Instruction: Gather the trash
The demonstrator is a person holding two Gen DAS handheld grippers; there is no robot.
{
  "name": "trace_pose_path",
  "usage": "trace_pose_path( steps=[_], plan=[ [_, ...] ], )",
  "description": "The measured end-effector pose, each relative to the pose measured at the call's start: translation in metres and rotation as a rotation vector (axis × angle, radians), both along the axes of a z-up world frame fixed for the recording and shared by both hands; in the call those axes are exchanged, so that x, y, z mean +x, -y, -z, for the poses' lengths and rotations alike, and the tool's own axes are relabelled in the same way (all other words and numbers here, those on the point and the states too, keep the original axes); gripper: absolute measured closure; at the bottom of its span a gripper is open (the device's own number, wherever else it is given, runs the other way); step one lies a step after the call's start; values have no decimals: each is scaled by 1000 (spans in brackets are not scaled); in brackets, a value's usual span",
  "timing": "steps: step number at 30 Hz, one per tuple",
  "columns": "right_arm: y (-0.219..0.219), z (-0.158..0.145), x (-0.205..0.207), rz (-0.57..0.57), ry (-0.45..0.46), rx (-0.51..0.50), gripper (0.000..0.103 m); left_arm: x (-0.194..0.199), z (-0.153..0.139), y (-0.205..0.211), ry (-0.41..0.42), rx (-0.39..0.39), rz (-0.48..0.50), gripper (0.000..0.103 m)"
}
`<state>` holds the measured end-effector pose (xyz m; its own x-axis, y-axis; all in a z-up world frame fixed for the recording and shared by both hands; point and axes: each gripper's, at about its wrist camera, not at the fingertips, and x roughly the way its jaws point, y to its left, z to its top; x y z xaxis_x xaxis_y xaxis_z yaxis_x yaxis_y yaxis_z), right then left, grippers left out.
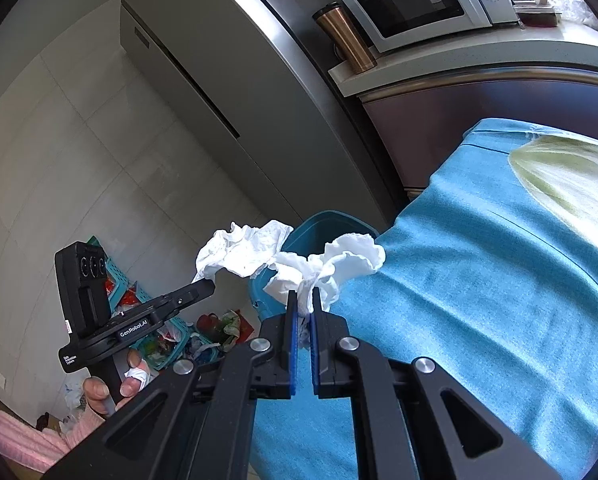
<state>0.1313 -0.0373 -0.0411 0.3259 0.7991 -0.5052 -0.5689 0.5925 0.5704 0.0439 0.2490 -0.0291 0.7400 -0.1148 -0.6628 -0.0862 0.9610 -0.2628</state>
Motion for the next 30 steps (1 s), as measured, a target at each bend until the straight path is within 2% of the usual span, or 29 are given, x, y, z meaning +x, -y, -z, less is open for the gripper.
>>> trace_pose_path(
  steps=[15,30],
  plan=[
    [-13,-6,1,-15,29,-12,99,-4,-8,-11,14,29,-3,99],
    [-23,-14,4,-35,16,-1,99,-7,-2,-12,-6,3,-4,99]
  ],
)
